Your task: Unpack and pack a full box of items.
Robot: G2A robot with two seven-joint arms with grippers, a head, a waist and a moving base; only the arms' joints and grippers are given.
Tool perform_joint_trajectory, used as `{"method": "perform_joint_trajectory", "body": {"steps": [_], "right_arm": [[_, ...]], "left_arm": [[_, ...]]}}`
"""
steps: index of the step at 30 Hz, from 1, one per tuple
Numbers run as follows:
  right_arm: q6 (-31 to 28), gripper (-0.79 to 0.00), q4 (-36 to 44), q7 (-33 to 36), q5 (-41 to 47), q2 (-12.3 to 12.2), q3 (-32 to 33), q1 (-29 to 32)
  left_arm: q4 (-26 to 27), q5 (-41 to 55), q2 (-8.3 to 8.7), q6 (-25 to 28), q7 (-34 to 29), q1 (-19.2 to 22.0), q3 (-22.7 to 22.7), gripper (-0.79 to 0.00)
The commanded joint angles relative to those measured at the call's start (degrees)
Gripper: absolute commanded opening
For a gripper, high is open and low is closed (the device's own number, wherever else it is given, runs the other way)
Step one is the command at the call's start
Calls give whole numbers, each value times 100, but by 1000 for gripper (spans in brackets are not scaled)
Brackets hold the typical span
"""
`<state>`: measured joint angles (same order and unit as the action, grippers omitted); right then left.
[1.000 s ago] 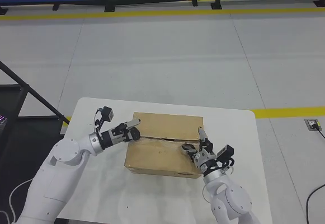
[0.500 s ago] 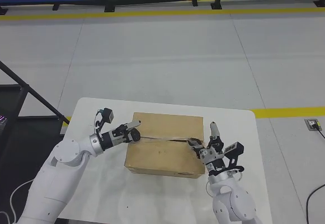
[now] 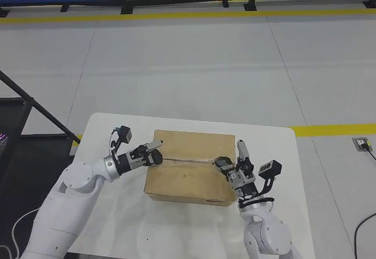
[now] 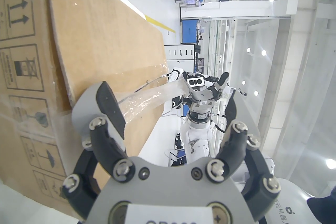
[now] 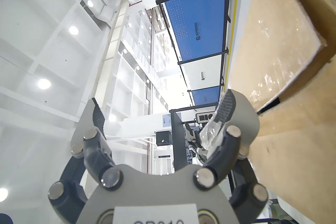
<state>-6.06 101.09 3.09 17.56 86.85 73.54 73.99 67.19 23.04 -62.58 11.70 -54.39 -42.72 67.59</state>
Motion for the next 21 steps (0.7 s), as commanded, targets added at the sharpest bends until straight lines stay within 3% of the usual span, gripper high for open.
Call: {"method": "perform_joint_trajectory", "body": {"steps": [1, 11, 21], "right_arm": [[-35, 0, -10, -27, -97, -4, 6, -14], [-74, 0, -107, -44, -87, -1, -24, -79], [-245, 0, -232, 14, -217, -2, -76, -176]], "left_arm": [[-7, -47, -5, -11, 29, 8, -20, 0], [286, -76, -26, -78, 60, 46, -57, 0], [80, -169, -161, -170, 128, 277, -494, 0]]}}
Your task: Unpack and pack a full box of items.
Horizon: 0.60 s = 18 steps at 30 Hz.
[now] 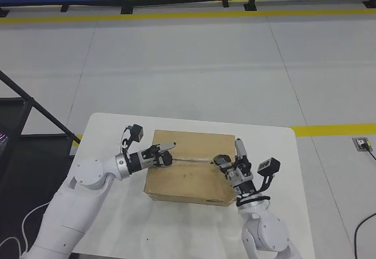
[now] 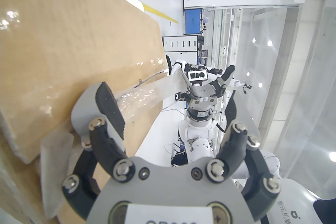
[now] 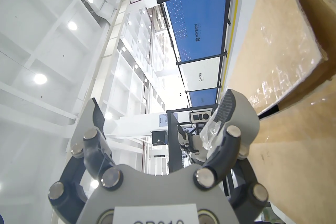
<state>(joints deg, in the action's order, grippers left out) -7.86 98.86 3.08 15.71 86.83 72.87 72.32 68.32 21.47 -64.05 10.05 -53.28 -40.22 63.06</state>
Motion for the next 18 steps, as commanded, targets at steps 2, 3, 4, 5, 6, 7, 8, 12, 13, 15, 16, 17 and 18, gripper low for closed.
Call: {"method": "perform_joint_trajectory", "body": {"steps": [2, 3, 4, 5, 6, 7, 8, 12, 13, 15, 16, 17, 18], "right_arm": [[-199, 0, -19, 7, -161, -3, -15, -24], [-274, 0, -30, 6, -235, -5, -24, -26], [-319, 0, -41, 7, -291, -6, -34, -26], [-344, 0, -49, 15, -316, -6, -43, -25], [-346, 0, -60, 20, -323, -7, -47, -26], [-333, 0, -68, 16, -341, -8, -48, -31], [-321, 0, -82, 3, -370, -8, -48, -39], [-284, 0, -138, -114, -519, -8, -41, -78], [-298, 0, -144, -125, -556, -9, -44, -83], [-316, 0, -157, -153, -666, -15, -21, -85], [-319, 0, -156, -184, -746, -18, -8, -85], [-307, 0, -161, -189, -807, -21, -5, -83], [-291, 0, -161, -191, -866, -25, 3, -85]], "left_arm": [[-82, -26, -37, -15, 41, 71, -98, 0], [-101, -30, -47, -11, 51, 90, -119, 0], [-117, -21, -57, -5, 56, 103, -136, 0], [-131, -15, -66, 2, 62, 114, -153, 0], [-144, -5, -75, 6, 63, 120, -172, 0], [-156, -3, -84, 5, 68, 127, -192, 0], [-167, -4, -93, 9, 64, 135, -214, 0], [-242, -5, -126, 14, 66, 178, -275, 0], [-259, -4, -133, 17, 67, 189, -286, 0], [-296, -4, -146, 18, 62, 209, -306, 0], [-317, -15, -152, 19, 65, 217, -315, 0], [-332, -10, -158, 19, 57, 225, -323, 0], [-352, -6, -164, 17, 47, 231, -331, 0]]}}
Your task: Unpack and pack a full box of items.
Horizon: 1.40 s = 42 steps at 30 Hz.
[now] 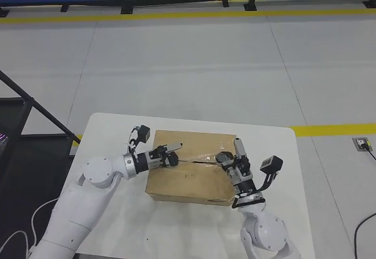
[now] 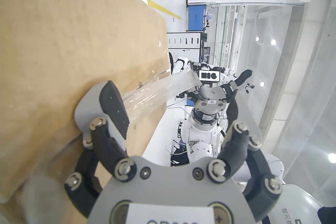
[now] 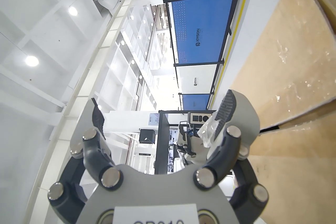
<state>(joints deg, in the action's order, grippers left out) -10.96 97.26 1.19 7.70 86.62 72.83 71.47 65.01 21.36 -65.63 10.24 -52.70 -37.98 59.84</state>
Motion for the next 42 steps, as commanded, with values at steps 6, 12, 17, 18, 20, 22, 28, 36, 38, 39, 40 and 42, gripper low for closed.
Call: {"method": "perform_joint_trajectory", "body": {"steps": [6, 12, 17, 18, 20, 22, 28, 36, 38, 39, 40, 42], "right_arm": [[51, 0, -31, -136, -304, -12, 33, 23], [113, 0, -23, -363, -548, -14, 71, 24], [-90, 0, 125, -657, -486, -5, 171, 77], [-175, 0, 182, -725, -413, -1, 200, 97], [-391, 0, 309, -835, -248, 10, 229, 142], [-675, 0, 477, -890, -2, 24, 242, 192], [-607, 0, 699, 232, 1293, 23, -27, 203], [2230, -785, 44, 839, 1737, -9, -230, -717], [2412, -785, -97, 803, 1711, 7, -337, -894], [2515, -785, -177, 790, 1675, 14, -402, -977], [2615, -785, -251, 744, 1622, 22, -462, -1057], [2908, -785, -381, 668, 1496, 35, -597, -1212]], "left_arm": [[-140, -14, -35, -38, -42, 40, -47, 0], [-230, -26, -59, -37, -64, 63, -64, 0], [-178, 29, -73, 26, -61, 58, -34, 0], [-153, 37, -74, 39, -58, 53, -21, 0], [-102, 58, -73, 49, -58, 38, 8, 0], [-60, 75, -70, 43, -68, 22, 35, 0], [42, 72, -69, 74, -63, -16, 91, 0], [531, 324, 33, 288, -11, -302, 607, 0], [708, 323, 87, 319, 36, -446, 830, 0], [802, 319, 117, 330, 71, -532, 955, 0], [886, 311, 148, 331, 120, -626, 1089, 0], [1048, 303, 210, 343, 246, -822, 1380, 0]]}}
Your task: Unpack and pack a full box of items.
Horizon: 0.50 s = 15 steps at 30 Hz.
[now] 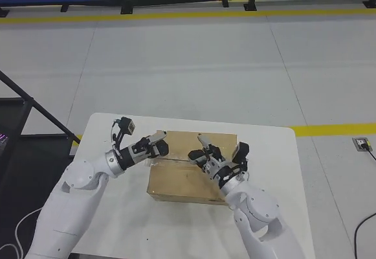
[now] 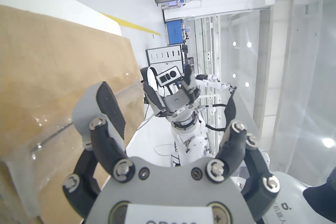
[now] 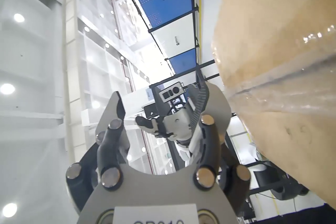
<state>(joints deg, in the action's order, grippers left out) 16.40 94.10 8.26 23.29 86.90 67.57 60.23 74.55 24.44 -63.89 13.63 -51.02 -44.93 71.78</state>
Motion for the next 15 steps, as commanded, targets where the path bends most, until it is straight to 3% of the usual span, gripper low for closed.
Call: {"method": "perform_joint_trajectory", "body": {"steps": [1, 7, 15], "right_arm": [[279, -785, -113, -75, -91, 15, -124, -150], [892, -785, -367, -81, -446, 50, -528, -454], [1433, -785, -689, -606, -886, 117, -841, -677]], "left_arm": [[181, -8, 65, 25, 145, -233, 330, 0], [686, 274, 176, 197, 435, -903, 1032, 0], [924, 358, 213, 121, 361, -1164, 1191, 0]]}}
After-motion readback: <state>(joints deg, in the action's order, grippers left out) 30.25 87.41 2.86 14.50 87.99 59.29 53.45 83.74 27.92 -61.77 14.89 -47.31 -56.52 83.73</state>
